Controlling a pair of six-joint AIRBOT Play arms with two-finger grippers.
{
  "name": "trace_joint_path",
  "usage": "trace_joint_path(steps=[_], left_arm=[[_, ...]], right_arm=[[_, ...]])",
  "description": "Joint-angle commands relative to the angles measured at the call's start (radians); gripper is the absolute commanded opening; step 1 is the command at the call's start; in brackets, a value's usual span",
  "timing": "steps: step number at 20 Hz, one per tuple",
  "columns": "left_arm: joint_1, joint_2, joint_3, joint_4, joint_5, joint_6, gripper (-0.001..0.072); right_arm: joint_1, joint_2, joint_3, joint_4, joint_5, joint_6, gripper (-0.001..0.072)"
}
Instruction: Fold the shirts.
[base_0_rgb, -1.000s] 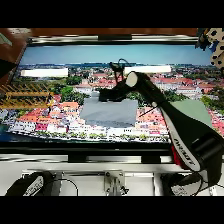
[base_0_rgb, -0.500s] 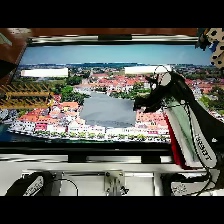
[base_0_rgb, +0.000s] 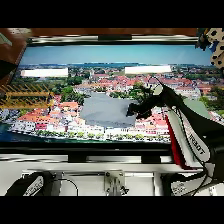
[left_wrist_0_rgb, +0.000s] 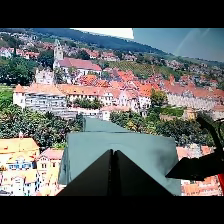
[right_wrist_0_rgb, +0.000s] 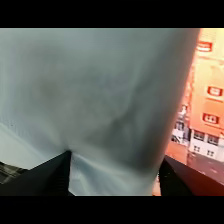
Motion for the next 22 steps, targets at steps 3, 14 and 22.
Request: trace_joint_path(steps=[3,14,22], left_arm=[[0.001,-0.001,0.0,0.0,0.001,0.0,0.0028],[0.001,-0.001,0.0,0.0,0.001,0.001,0.0028],[0.001,0.001,0.0,0.0,-0.034,0.08,0.0029]], right_arm=[[-0.007,-0.006,0.055,0.278,-0.027,-0.256,0.0073],[-0.232,0.41,0.532,0.451,0.092,-0.102,0.0073],[-0.632,0.558,0.57,0.402,0.201,0.13,0.0073]])
